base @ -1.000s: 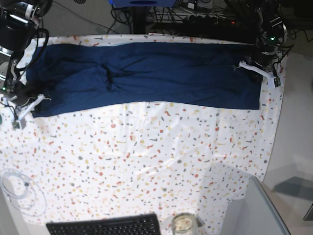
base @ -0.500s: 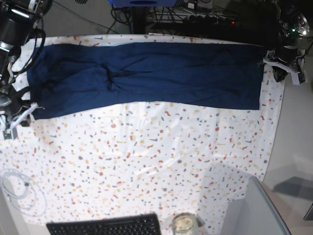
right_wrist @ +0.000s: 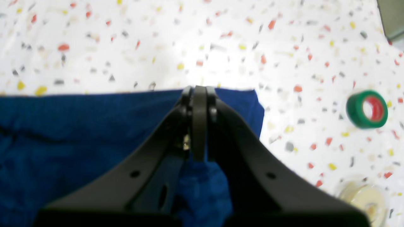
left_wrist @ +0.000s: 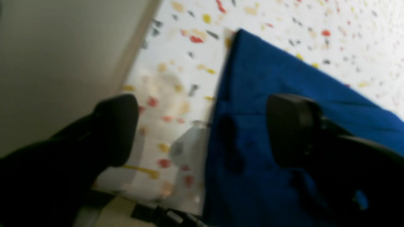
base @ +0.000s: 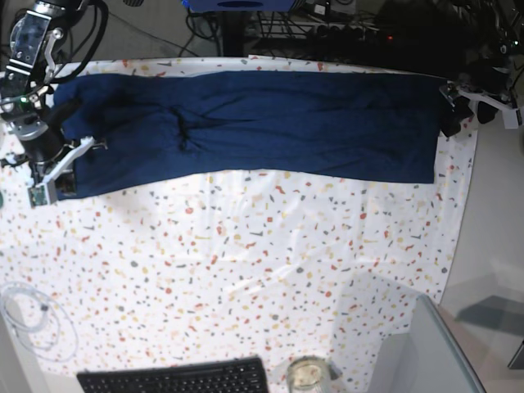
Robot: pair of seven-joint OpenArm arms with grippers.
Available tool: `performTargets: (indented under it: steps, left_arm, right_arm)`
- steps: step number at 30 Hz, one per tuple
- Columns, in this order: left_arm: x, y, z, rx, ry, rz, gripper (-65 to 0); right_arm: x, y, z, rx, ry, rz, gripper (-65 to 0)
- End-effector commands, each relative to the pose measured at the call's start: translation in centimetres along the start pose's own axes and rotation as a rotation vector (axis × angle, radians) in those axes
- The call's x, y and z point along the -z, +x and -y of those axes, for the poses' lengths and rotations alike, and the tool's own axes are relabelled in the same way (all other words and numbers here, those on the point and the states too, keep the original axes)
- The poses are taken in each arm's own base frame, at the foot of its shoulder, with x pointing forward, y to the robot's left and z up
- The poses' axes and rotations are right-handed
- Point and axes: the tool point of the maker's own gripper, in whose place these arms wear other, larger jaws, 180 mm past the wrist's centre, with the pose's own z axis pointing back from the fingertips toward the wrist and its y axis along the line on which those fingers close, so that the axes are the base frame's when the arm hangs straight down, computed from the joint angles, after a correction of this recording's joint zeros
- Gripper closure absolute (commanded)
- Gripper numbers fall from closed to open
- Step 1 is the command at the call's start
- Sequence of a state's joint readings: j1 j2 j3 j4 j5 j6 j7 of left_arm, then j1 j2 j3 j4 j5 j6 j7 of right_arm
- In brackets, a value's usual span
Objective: Layout the t-shirt on the table in an organized manner, then fold the t-shirt properly
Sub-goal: 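Grasp both ends of the navy strip with both grippers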
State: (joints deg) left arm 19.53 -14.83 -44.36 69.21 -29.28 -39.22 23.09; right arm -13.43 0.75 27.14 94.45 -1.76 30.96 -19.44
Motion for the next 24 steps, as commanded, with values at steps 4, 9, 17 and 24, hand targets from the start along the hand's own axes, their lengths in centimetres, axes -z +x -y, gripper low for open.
performTargets:
  steps: [4,9,17,24]
  left_arm:
    - [1.6,0.4,2.0,0.020,-0.074,-0.002,-64.3]
    - [3.8,-1.4,3.4,-0.026,-0.114,-0.052,-64.3]
    - [5.1,-5.0,4.6,-0.072,-0.145,-0.149,-36.2]
    - [6.5,-2.6,5.9,-0.050,-0.177,-0.105,0.0]
  right_arm:
    - [-0.1,1.2,-0.9,-0.016,0.023,0.045,0.0]
    - [-0.1,0.9,-1.0,-0.015,0.026,0.040,0.0]
    - [-0.3,0.6,-0.9,-0.014,0.023,0.033,0.0]
    - [-0.5,0.0,-1.1,-0.014,0.028,0.020,0.0]
